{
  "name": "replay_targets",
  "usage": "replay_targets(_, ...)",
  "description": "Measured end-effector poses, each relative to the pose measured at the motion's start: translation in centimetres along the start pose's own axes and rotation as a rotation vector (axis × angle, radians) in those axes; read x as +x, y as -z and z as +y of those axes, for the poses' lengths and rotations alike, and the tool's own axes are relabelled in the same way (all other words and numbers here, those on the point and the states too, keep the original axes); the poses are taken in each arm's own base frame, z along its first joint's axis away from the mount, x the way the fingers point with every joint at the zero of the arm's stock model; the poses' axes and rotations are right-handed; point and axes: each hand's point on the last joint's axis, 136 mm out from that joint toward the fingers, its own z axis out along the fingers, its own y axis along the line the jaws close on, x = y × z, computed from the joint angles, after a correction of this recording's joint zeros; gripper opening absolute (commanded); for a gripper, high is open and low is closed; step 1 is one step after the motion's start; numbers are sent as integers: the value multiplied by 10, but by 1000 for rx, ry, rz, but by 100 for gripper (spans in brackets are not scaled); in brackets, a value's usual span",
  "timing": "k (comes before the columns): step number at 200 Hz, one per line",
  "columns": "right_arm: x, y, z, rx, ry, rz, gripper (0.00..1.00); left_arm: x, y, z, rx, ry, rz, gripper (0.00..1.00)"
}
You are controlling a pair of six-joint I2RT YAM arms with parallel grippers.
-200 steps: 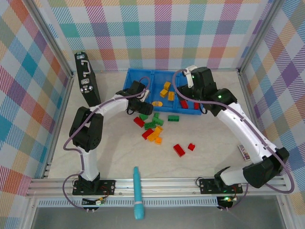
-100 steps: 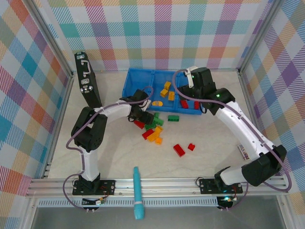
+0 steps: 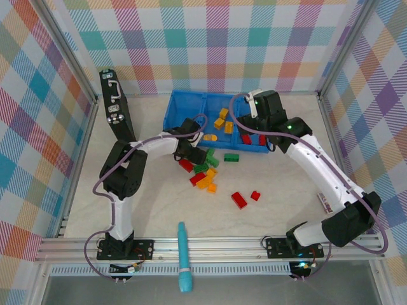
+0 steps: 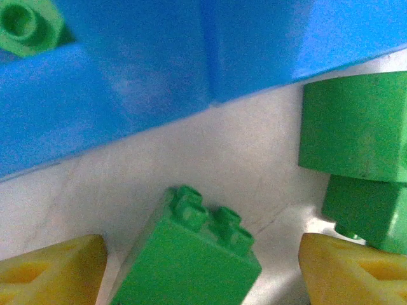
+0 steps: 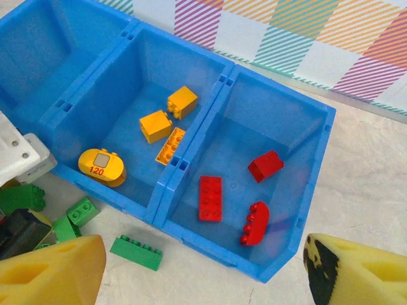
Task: Sort the legos into containers by color
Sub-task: Pick up the lego from the center of the table.
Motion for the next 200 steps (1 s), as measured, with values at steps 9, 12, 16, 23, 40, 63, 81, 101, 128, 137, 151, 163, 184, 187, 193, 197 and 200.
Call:
replay_targets(9, 0, 0, 0, 0, 0, 0, 82, -2, -1, 1, -4, -2, -2, 73)
replay_targets(12, 0, 0, 0, 0, 0, 1, 82, -3, -2, 1, -5, -4, -2, 72)
replay_targets(16, 0, 0, 0, 0, 0, 1, 82, -3, -2, 1, -8, -5, -2, 71)
replay_targets(23, 0, 0, 0, 0, 0, 1, 82, -5, -2, 2, -12, -8, -4, 69)
replay_targets(40, 0, 0, 0, 0, 0, 1, 82, -5, -3, 3, -19, -16, -3, 64)
replay_targets(63, 0, 0, 0, 0, 0, 1, 82, -5, -3, 4, -27, -21, -3, 53)
replay_targets(81, 0, -1, 0, 0, 1, 1, 82, -4, -3, 4, -27, -17, -2, 41)
replay_targets(101, 1, -3, 1, 0, 2, 6, 82, -3, -3, 4, -27, -14, 0, 34)
replay_targets(128, 4, -8, 3, -5, 5, 20, 84, 7, 2, 5, -28, -10, 16, 33)
replay_targets(137, 6, -9, 3, -10, 6, 27, 84, 12, 5, 6, -29, -4, 29, 32)
replay_targets(151, 11, -12, 4, -17, 6, 40, 84, 17, 13, 6, -31, 5, 46, 32)
replay_targets(163, 18, -15, 6, -25, 6, 56, 84, 16, 26, 6, -34, 10, 37, 32)
replay_targets(184, 34, -22, 10, -47, -11, 97, 84, 1, 56, 7, -50, 11, -12, 32)
replay_targets(187, 37, -23, 11, -51, -14, 104, 84, -3, 61, 7, -51, 11, -26, 32)
replay_targets(193, 43, -26, 14, -64, -20, 119, 84, -13, 71, 7, -55, 11, -52, 32)
replay_targets(197, 47, -27, 16, -73, -26, 129, 83, -20, 78, 7, -59, 11, -74, 31)
replay_targets(200, 49, -28, 18, -80, -29, 136, 83, -26, 82, 7, -61, 11, -90, 31)
